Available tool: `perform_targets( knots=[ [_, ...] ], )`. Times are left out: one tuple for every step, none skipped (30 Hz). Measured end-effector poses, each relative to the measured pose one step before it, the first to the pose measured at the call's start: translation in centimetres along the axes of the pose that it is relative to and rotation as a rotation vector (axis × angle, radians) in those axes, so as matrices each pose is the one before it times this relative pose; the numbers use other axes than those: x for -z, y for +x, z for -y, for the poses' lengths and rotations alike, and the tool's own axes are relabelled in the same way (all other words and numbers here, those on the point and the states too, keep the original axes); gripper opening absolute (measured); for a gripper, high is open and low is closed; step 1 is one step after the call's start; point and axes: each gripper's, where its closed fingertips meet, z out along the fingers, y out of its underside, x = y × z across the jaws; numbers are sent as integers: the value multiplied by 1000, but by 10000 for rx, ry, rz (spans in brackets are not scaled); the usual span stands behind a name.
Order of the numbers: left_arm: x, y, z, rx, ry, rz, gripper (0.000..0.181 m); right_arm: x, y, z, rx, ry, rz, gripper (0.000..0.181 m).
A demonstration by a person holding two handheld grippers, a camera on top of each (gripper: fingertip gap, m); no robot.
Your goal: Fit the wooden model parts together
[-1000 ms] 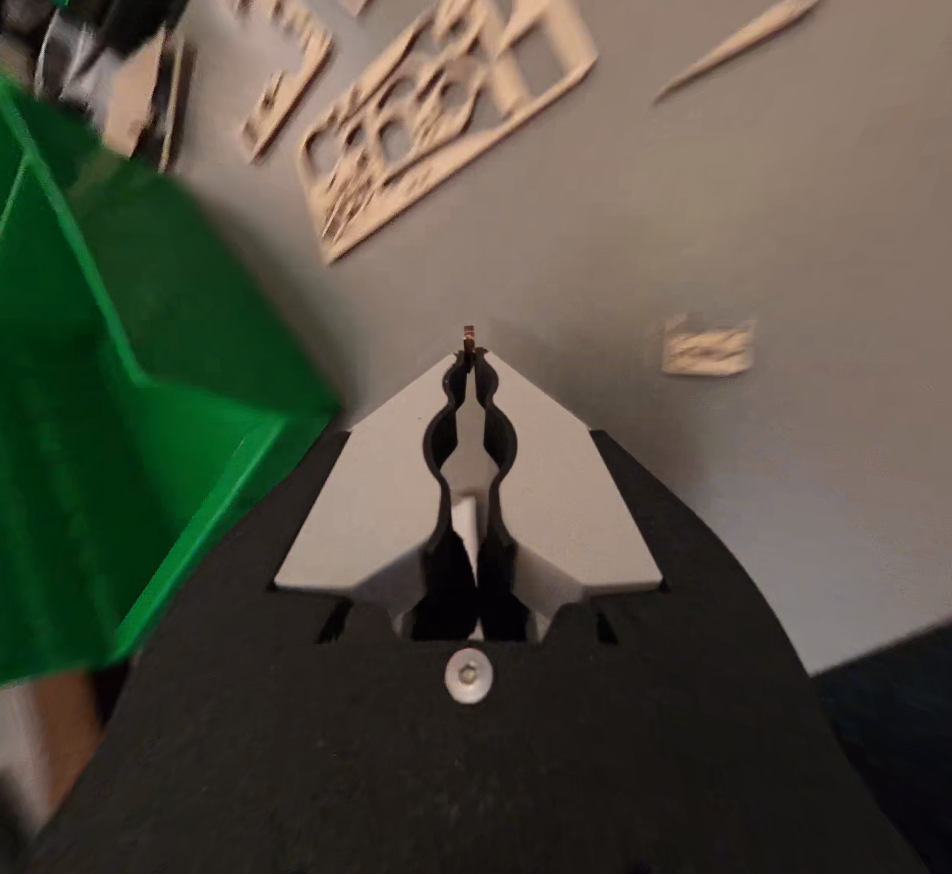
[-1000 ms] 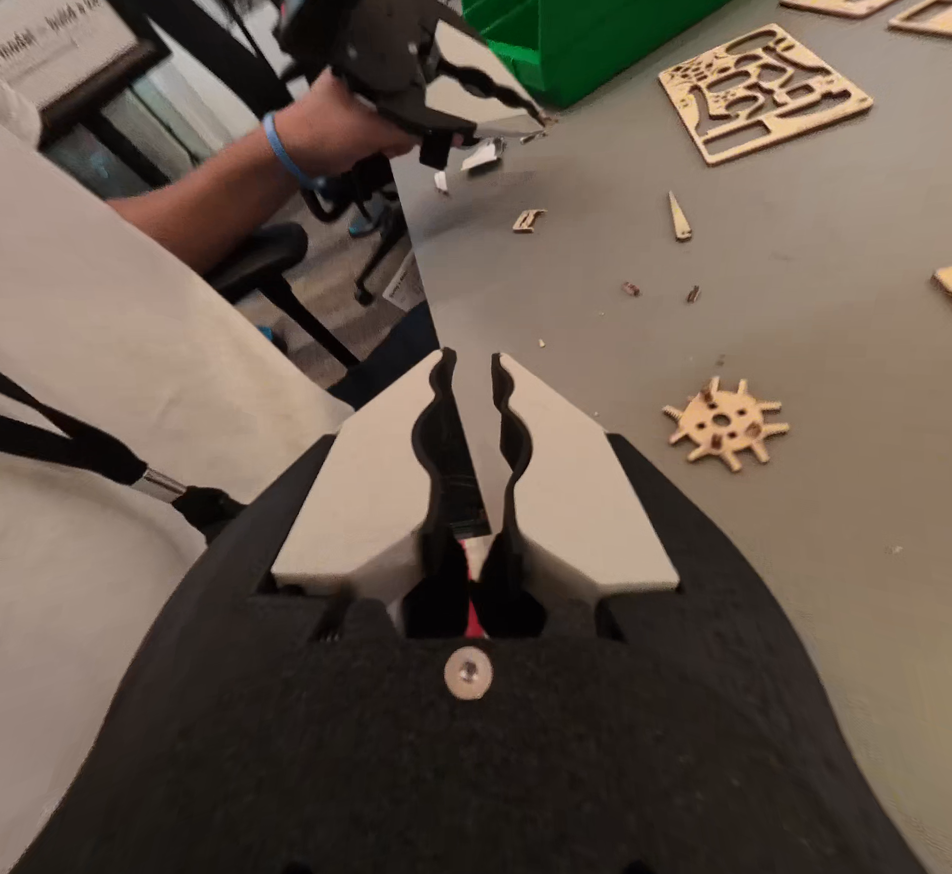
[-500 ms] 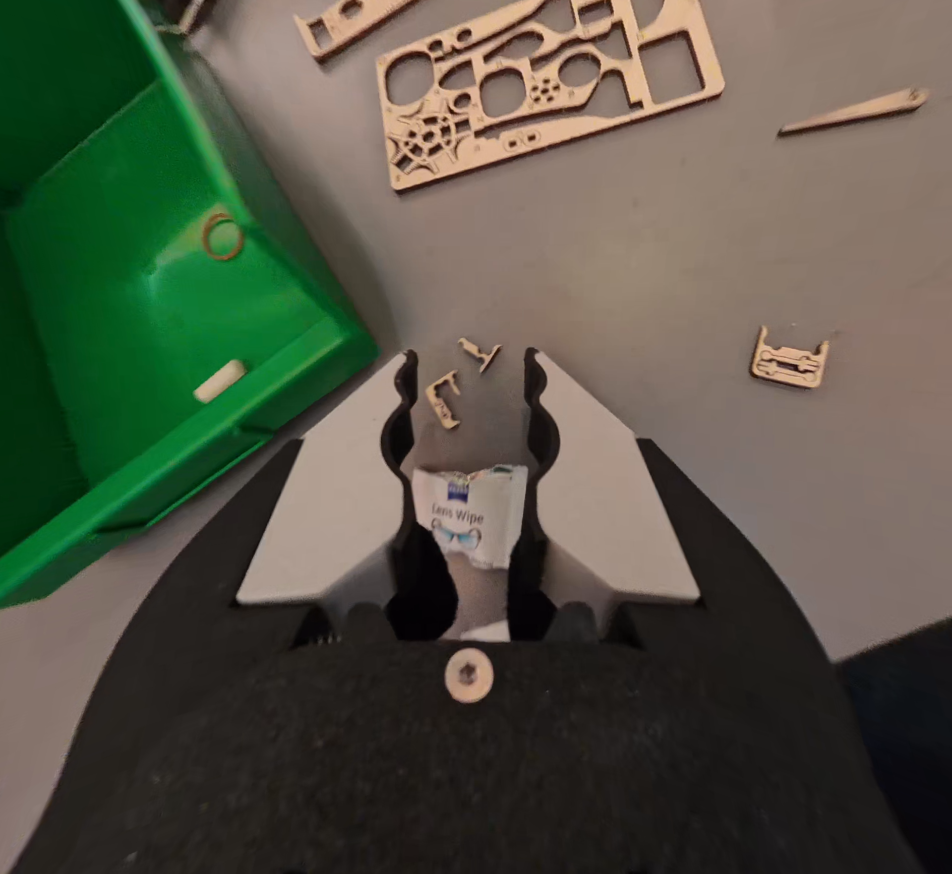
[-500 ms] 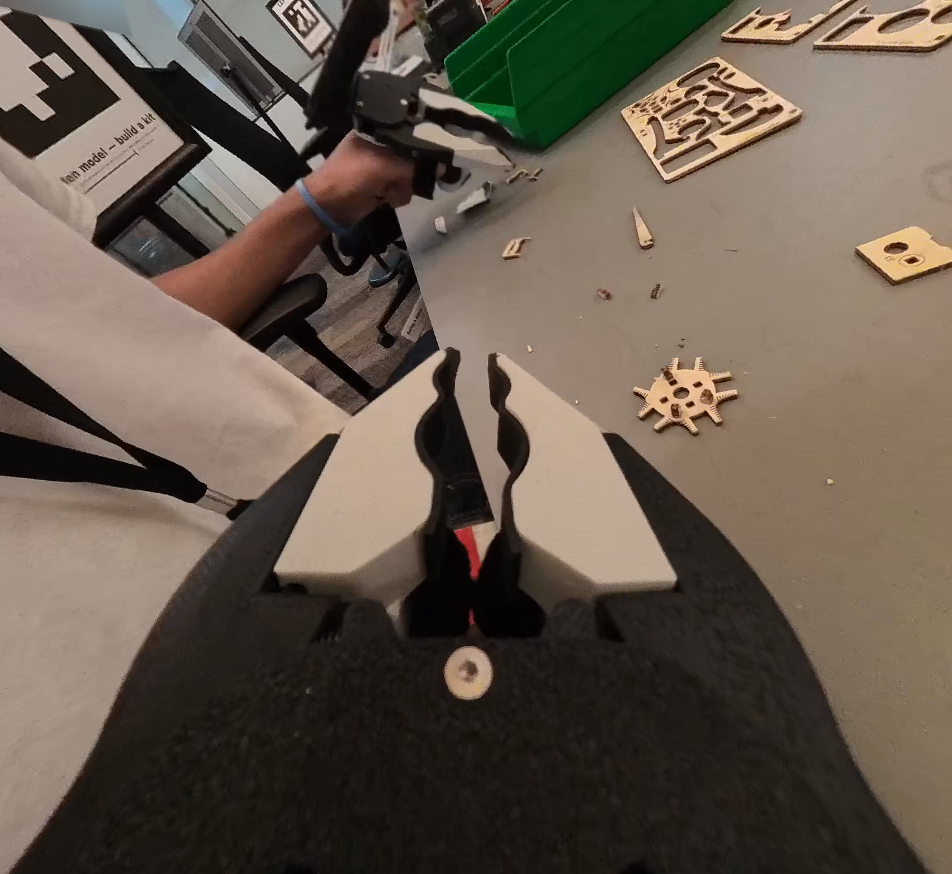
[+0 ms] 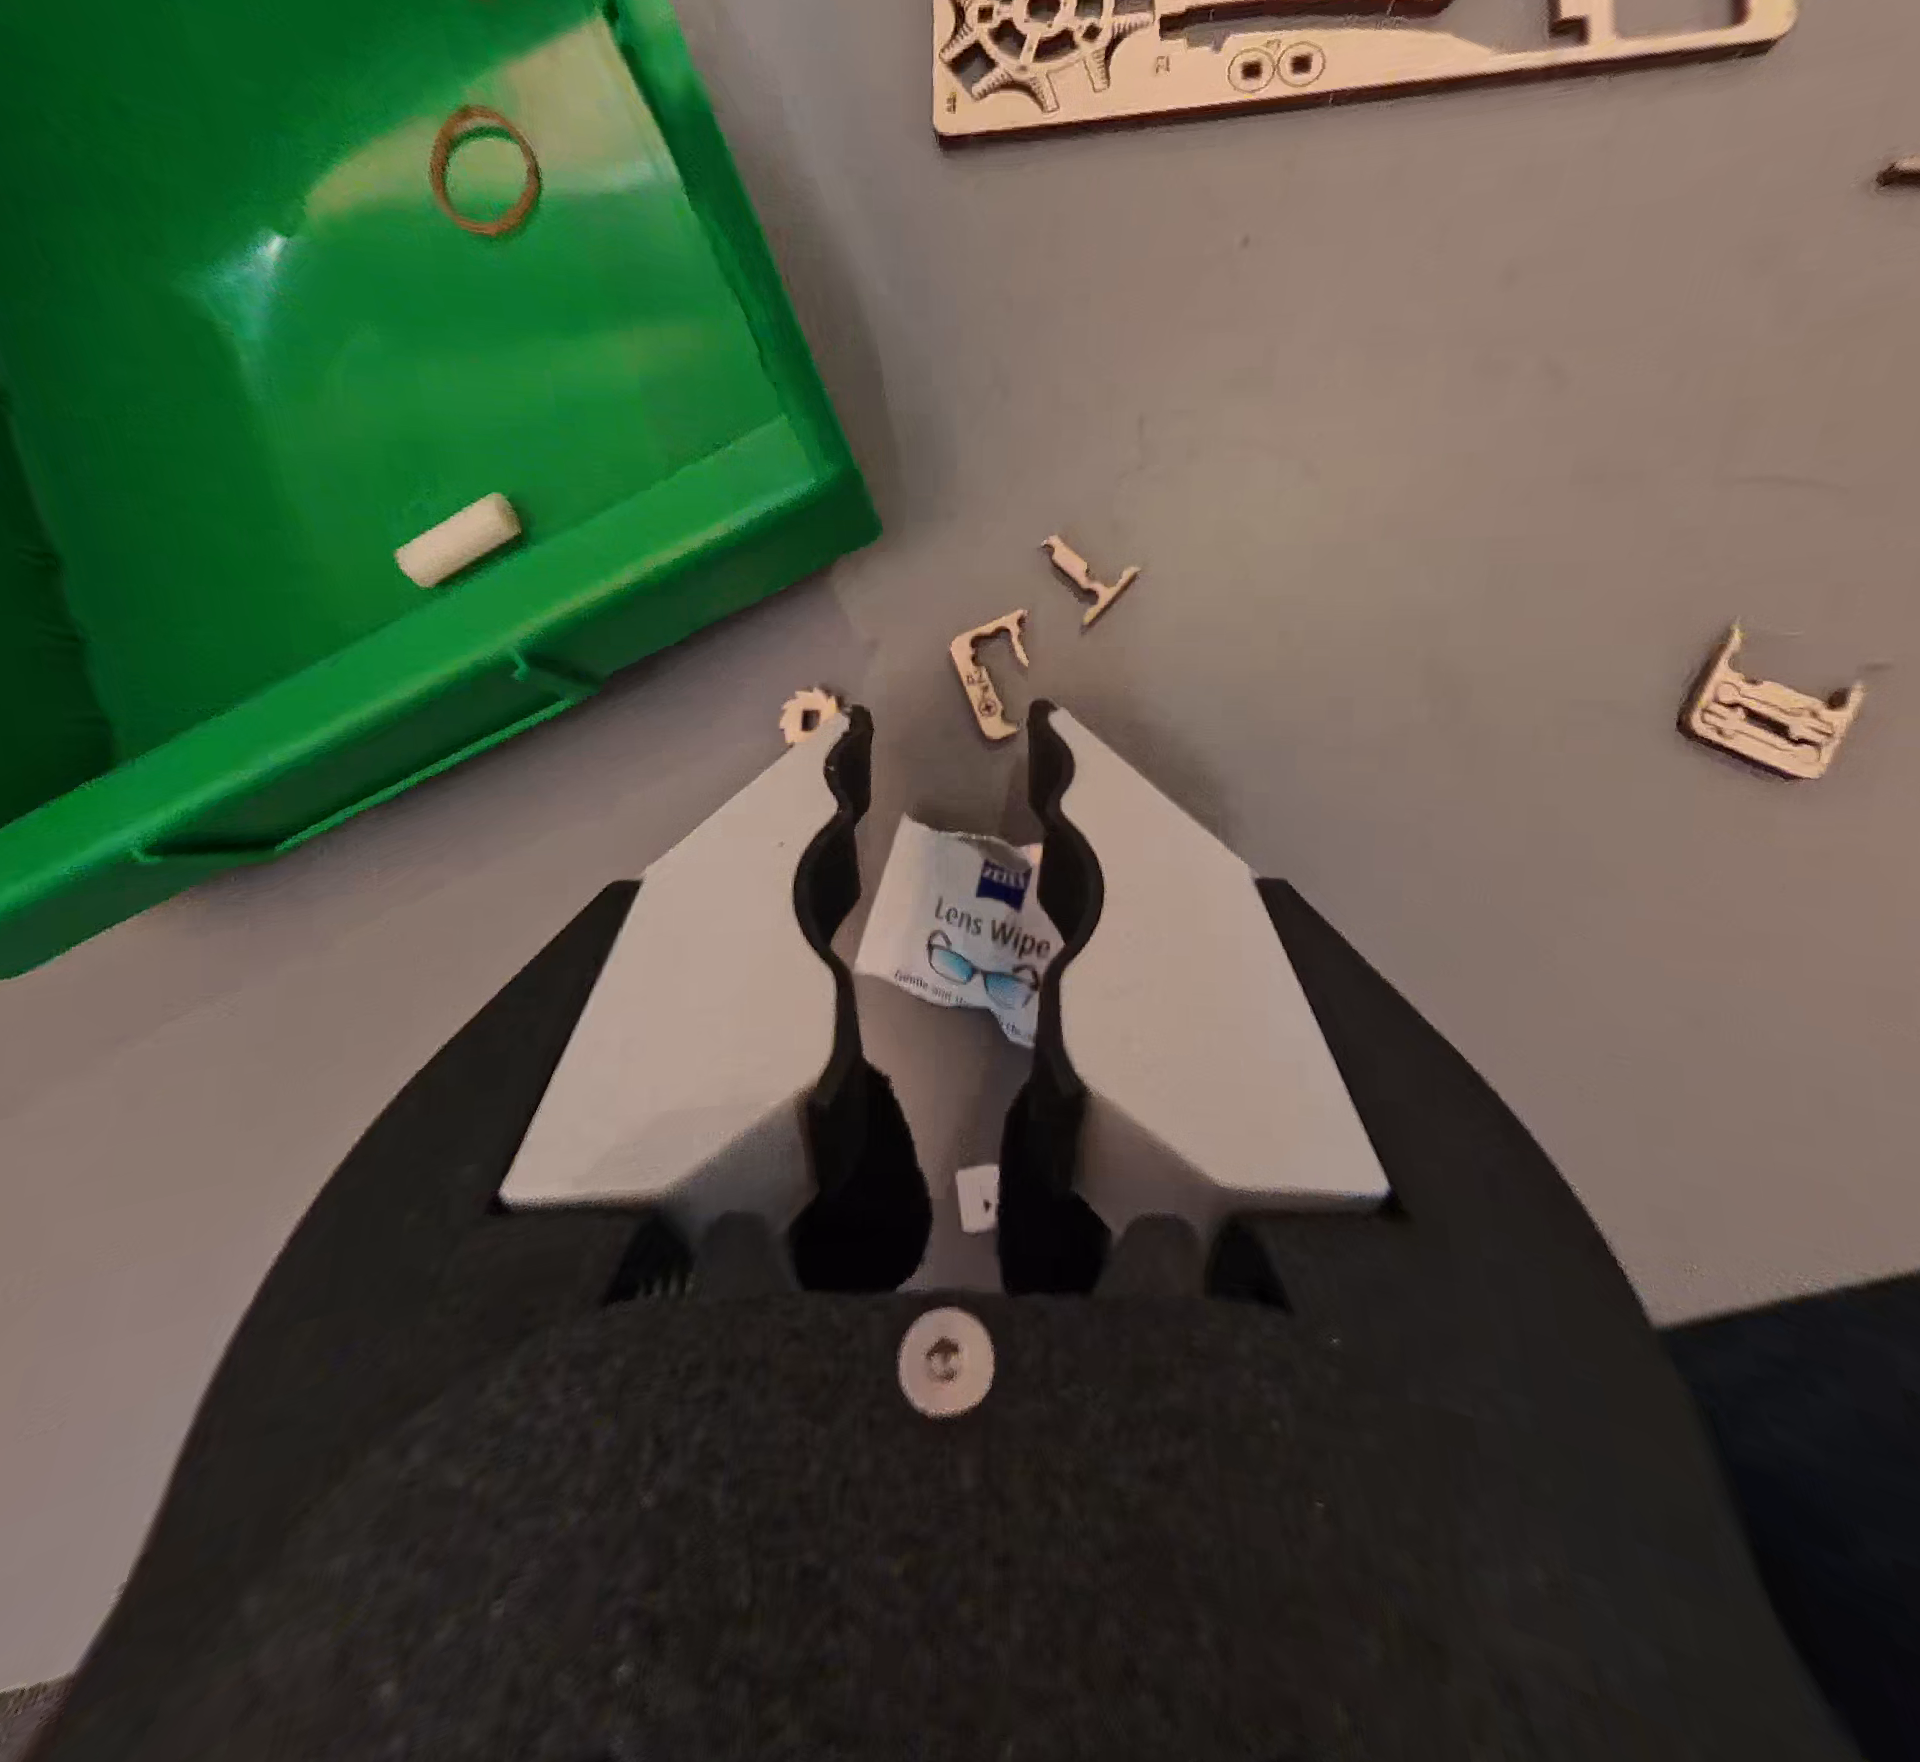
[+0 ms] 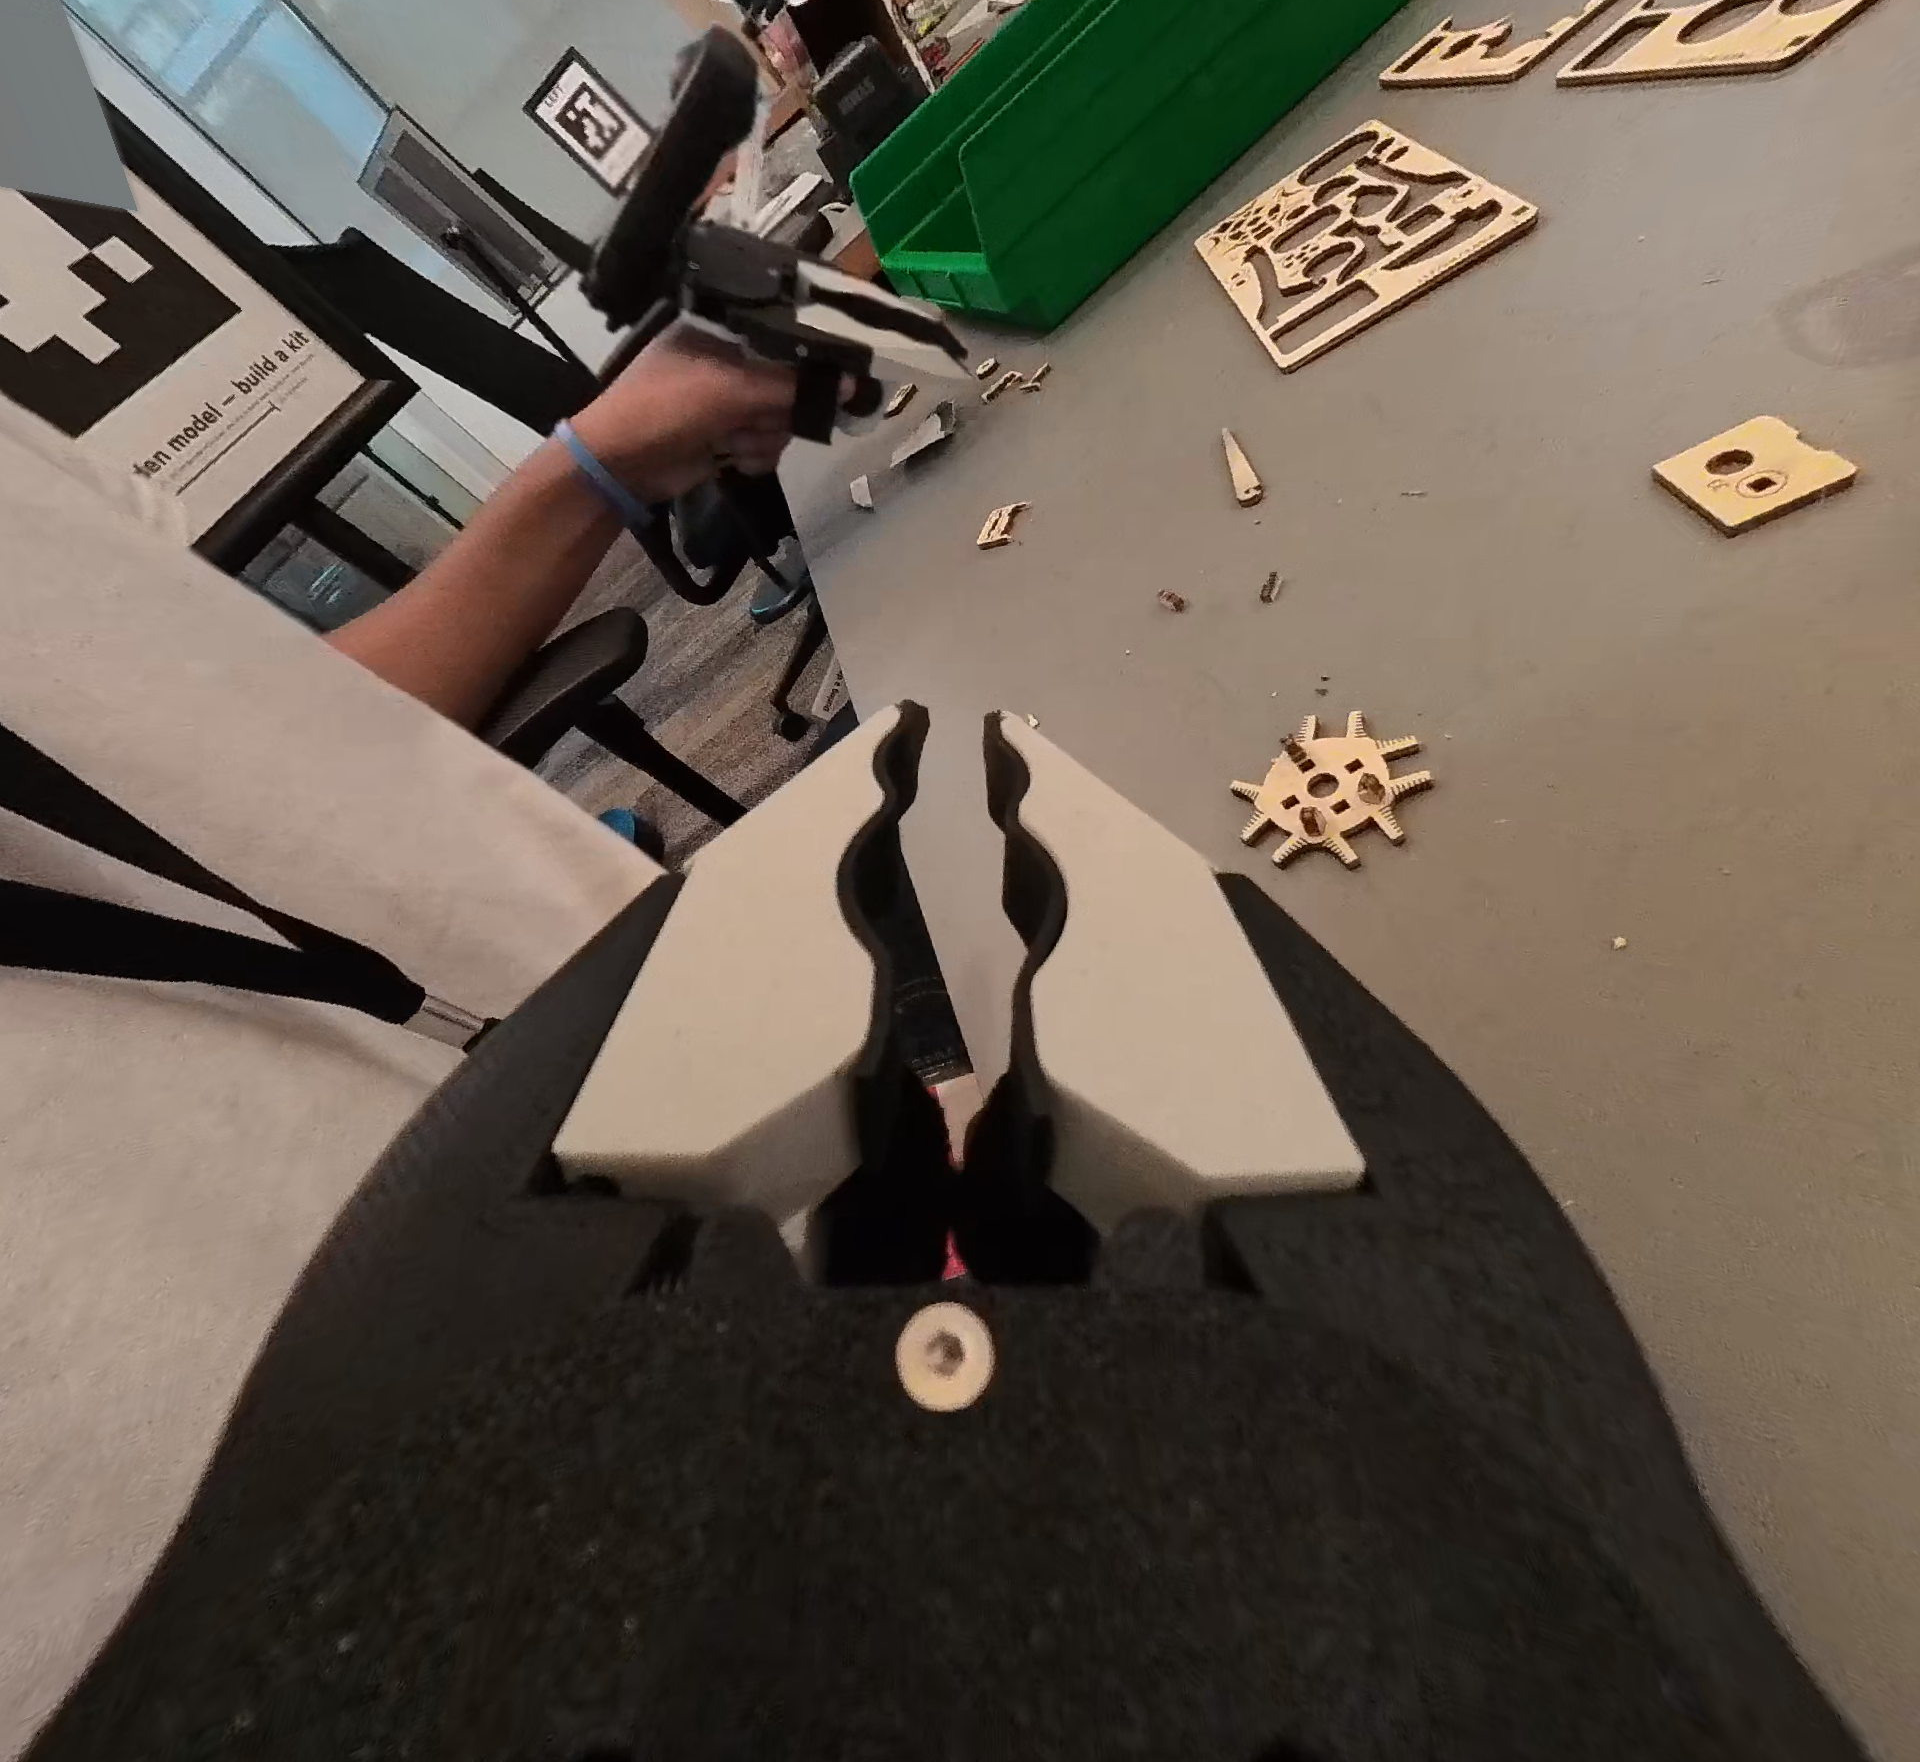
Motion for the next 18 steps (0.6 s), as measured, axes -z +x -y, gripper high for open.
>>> perform_targets(
  knots=[
    [-414,147,110,27,-140,-66,27,-2,22,-37,25,-12,0,11],
    [-327,310,201,103,-45,-212,25,38,38,-61,28,-18,-18,11],
    [-261,264,146,128,-37,-197,23,65,73,-43,27,-23,-35,11],
    [-225,132,38,70,-76,-88,23,113,51,-31,24,-9,-25,11],
    [-185,6,-41,-1,-81,32,22,131,54,15,15,8,3,11],
    [-204,-79,-194,-22,-124,118,21,49,15,3,-24,6,15,11],
    [-247,-13,-299,-20,-161,76,21,37,43,-37,-52,0,21,11],
    [-99,233,-23,25,34,-87,11,50,25,28,-3,12,11,11],
    [-48,333,58,14,53,-141,4,55,11,16,0,13,23,11],
    [-33,175,6,-39,11,-14,3,66,-38,-7,-20,12,28,11],
    [-13,30,30,-91,-8,86,3,31,-57,-13,-11,9,20,11],
    [7,19,31,-135,-60,101,3,10,-65,14,5,4,9,11],
    [87,80,209,-137,9,102,3,32,-60,30,8,10,-3,11],
    [313,279,648,-133,201,54,2,62,30,48,8,18,-11,11],
    [583,536,1101,-172,337,-4,2,121,54,94,5,21,-21,11],
    [818,586,1498,-186,373,63,2,80,59,-2,4,16,-39,11],
    [976,948,2282,-218,605,-60,2,57,140,-16,17,10,-52,11],
    [934,1801,3385,-309,982,-465,2,82,241,71,44,35,-83,11]
  ],
)
